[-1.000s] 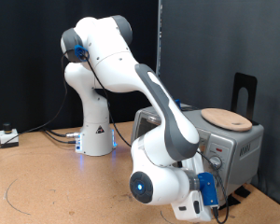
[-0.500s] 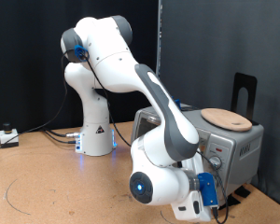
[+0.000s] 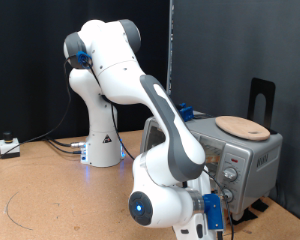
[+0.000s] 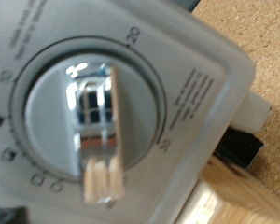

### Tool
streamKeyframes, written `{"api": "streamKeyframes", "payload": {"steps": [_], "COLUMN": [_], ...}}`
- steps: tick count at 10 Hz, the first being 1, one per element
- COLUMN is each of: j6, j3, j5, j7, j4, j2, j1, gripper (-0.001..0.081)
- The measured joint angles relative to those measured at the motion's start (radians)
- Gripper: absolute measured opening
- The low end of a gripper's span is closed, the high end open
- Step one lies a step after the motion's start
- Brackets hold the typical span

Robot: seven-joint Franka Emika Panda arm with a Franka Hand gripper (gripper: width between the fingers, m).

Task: Make a piece of toast with the oven

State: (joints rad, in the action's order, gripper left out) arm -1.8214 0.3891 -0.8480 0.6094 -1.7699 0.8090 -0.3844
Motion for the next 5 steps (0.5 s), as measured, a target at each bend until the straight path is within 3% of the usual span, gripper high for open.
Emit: {"api": "streamKeyframes", "payload": {"steps": [1, 2, 5], "j6": [0.031, 0.08, 0.227], "j3": [-0.004, -0.012, -0.053], "j5": [0.004, 0.017, 0.11], "j7": [-0.002, -0.007, -0.083], "j4": [0.002, 0.002, 0.002], "j2": [-0.002, -0.01, -0.059], "j1": [-0.009, -0.023, -0.055], "gripper": [0.0588, 0.0764, 0.0806]}}
